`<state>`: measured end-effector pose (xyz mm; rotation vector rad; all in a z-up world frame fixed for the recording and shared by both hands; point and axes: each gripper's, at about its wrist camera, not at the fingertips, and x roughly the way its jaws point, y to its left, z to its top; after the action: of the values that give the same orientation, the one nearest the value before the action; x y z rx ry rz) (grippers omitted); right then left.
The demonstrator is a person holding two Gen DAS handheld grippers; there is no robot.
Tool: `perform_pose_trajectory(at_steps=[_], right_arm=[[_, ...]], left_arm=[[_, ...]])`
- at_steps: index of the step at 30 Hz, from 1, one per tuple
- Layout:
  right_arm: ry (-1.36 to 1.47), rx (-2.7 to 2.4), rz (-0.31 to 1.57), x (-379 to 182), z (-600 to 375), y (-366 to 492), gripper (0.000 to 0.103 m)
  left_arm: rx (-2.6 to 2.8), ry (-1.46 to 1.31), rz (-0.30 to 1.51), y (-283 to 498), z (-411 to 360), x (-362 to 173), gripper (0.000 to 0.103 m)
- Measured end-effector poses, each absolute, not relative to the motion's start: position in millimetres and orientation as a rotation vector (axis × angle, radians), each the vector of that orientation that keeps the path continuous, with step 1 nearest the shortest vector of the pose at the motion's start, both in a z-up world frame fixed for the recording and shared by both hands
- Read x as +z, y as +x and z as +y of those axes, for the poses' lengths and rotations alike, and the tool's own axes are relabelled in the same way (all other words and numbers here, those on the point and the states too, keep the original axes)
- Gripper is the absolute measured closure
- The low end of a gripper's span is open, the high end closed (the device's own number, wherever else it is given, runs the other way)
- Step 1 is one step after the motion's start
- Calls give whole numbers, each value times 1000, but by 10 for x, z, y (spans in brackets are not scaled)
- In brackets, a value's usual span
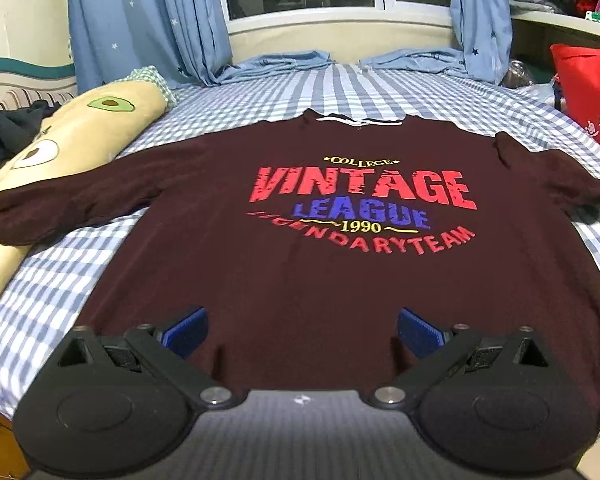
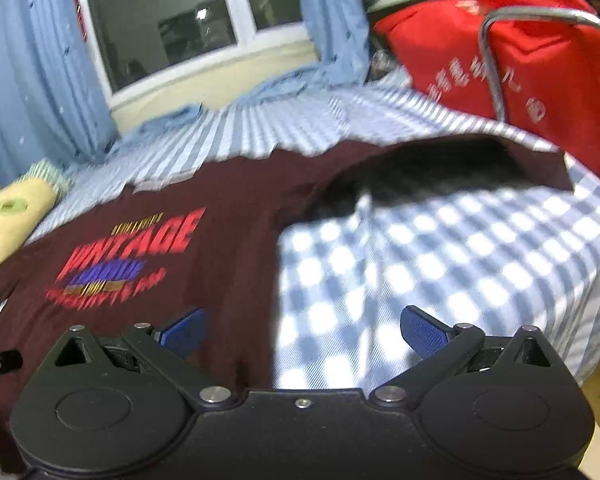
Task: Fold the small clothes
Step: 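Move the right tool to the sweatshirt's sleeve cuff and close on it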
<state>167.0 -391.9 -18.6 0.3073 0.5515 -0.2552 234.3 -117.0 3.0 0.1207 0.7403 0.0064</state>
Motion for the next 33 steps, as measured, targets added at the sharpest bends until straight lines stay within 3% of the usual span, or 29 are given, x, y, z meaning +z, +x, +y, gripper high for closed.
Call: perform_pose_trajectory(at_steps=[5, 19, 33], right_arm=[[256, -335, 456, -207, -4317, 1780, 0], [266, -484, 477, -437, -5141, 2008, 0], [550, -524, 408, -608, -5980, 2133, 1]], left_arm=[[6, 119, 755, 2555, -1309, -42, 1], [5, 121, 788, 2826, -1476, -249, 1], [10, 114, 807, 2792, -1487, -417, 1]])
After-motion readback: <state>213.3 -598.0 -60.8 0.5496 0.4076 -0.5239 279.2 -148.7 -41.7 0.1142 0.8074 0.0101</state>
